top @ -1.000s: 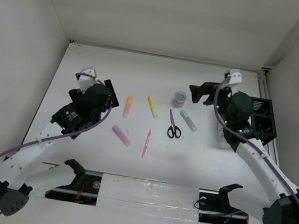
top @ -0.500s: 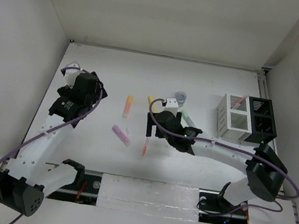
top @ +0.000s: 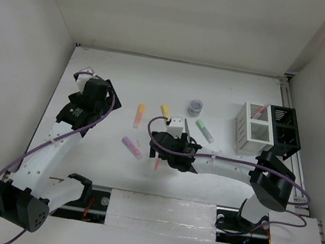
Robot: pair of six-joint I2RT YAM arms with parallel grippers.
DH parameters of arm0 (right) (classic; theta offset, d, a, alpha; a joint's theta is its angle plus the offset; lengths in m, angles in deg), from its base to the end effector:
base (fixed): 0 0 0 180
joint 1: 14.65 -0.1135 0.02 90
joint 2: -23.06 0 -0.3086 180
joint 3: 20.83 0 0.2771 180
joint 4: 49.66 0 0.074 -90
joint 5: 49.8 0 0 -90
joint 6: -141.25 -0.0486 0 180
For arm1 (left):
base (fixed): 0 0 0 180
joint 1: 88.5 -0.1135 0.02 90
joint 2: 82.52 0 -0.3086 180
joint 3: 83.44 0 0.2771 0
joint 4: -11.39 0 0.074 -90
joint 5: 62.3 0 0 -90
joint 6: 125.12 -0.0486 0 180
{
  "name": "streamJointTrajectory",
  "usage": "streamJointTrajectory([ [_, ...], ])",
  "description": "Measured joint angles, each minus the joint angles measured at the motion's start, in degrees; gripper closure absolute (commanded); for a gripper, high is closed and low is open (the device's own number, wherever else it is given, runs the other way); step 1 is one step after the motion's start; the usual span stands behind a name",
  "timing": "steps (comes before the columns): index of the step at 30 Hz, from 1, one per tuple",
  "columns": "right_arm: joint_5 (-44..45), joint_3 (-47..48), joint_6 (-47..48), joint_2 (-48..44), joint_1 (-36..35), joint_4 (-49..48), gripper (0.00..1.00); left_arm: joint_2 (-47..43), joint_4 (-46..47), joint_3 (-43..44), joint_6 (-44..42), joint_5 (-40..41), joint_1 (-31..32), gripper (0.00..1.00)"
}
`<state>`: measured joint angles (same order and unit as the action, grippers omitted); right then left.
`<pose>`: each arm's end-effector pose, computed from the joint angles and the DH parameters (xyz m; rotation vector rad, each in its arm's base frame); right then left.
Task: Sort the stationery into containers
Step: Pick up the pen from the center of the board.
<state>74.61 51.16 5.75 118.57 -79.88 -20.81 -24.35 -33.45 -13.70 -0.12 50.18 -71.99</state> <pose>0.1814 0.3275 0.2197 -0.1537 2.2891 0.2381 0.2240 -0.0470 0.3660 -0.5578 2.0293 -0.1164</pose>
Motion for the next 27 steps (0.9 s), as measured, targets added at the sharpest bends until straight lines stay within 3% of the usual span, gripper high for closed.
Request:
streamJointTrajectory([
  [16,-0.1,2.2,-5.2,9.1,-0.6,1.6,0.31,-1.9,0.7,-0.1,-1.6,-1.8,0.0,0.0],
  [19,0.1,3.7,-5.5,10.3,-0.7,2.8,0.49,-2.5,0.9,-0.1,-1.7,-2.0,0.0,0.0],
  [20,0.4,3.9,-5.7,10.6,-0.8,3.2,0.6,-2.6,0.9,-0.1,-1.7,-2.0,0.0,0.0],
  [23,0.7,4.2,-6.9,10.7,-0.9,4.0,0.68,-3.1,1.0,-0.1,-1.8,-2.0,0.0,0.0],
  [24,0.7,4.2,-7.3,10.7,-0.9,4.2,0.79,-3.3,1.0,-0.1,-1.8,-2.0,0.0,0.0],
  [26,0.7,4.3,-8.3,10.7,-0.9,4.3,0.89,-3.6,1.1,-0.1,-1.8,-2.0,0.0,0.0],
  [27,0.7,4.3,-8.7,10.7,-0.9,4.3,1.0,-3.7,1.1,-0.1,-1.8,-2.0,0.0,0.0],
])
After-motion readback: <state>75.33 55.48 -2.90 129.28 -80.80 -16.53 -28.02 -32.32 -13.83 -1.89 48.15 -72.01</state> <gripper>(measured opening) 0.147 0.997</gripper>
